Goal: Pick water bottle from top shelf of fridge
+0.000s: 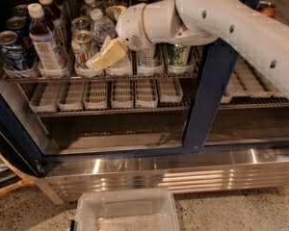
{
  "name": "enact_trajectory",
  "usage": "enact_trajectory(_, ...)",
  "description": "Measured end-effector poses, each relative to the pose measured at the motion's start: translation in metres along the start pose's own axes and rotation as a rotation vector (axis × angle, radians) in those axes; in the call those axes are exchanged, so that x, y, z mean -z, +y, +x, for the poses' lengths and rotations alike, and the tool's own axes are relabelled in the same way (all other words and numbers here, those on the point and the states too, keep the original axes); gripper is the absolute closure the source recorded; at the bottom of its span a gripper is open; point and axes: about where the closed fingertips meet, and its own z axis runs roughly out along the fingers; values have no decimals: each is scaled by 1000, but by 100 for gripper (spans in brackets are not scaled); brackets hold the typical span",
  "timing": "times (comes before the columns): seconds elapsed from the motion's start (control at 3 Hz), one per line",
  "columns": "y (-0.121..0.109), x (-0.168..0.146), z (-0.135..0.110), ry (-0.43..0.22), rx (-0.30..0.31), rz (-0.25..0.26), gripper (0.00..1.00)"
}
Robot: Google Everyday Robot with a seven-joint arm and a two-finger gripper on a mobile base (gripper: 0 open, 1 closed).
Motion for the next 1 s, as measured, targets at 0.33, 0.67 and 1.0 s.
enact_trajectory(0.33, 28, 18, -3, 19, -58, 16, 0)
enact_trajectory(0.67, 53, 39, -5, 26, -100, 14, 0)
enact_trajectory(1.0, 68, 43, -7, -24, -137, -30, 0)
